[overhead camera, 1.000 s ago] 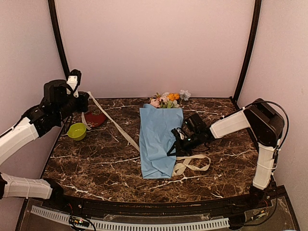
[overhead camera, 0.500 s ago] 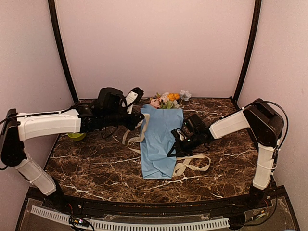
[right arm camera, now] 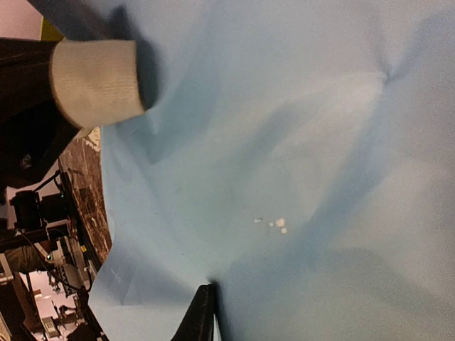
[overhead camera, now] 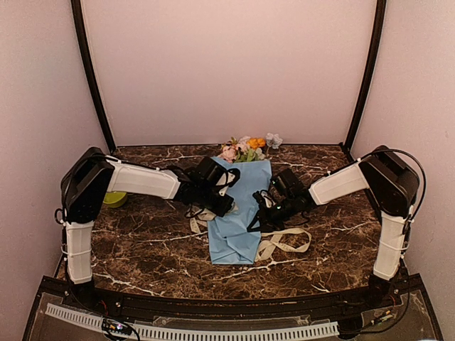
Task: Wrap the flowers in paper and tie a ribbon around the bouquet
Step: Place the folded bouquet on the ribbon, then pick up the right side of the ribbon from the center of the board.
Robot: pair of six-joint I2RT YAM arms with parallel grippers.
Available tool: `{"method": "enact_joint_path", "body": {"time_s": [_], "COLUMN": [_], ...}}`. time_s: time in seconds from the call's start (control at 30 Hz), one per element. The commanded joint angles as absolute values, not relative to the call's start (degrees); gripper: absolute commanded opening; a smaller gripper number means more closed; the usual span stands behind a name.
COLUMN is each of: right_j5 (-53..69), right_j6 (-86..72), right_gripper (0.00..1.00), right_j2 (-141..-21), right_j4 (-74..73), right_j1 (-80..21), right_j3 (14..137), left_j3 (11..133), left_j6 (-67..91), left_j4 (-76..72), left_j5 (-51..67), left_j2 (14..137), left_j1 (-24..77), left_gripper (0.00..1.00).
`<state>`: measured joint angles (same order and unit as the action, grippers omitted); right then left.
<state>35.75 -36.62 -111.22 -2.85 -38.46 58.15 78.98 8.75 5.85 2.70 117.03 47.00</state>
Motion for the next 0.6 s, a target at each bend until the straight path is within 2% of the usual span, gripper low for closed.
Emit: {"method": "enact_joint_path", "body": {"time_s": [0.0,0.2,0.27,0.43,0.57], "right_j5": [32.8,22.4,18.4,7.9,5.9], "right_j6": [-35.2,-29.1,-27.1,-26.5,-28.2], "right_gripper": [0.18,0.40,0.45,0.51,0.49], "right_j2": [-109.9,-102.4,-99.7,-92.5,-88.5], "right_j4": [-7.0,-20.3,-26.2,-38.3,-41.9], "right_j1": [-39.1,-39.5,-39.6,-39.9,-40.1], "right_j3": [58.7,63.4,64.5,62.2,58.6], "left_j3": [77.3,73.8,72.7,71.8,71.4], "left_j6": [10.1,10.5,10.5,10.7,10.7], "left_j4": [8.6,7.1,6.5,6.1,5.2], "left_j5": [1.0,1.3,1.4,1.9,2.7], "left_j2": [117.3,118.7,118.9,118.9,118.9], "left_j1": [47.0,46.9,46.9,46.8,46.8], "left_gripper": [0.00,0.00,0.00,0.00,0.00]}}
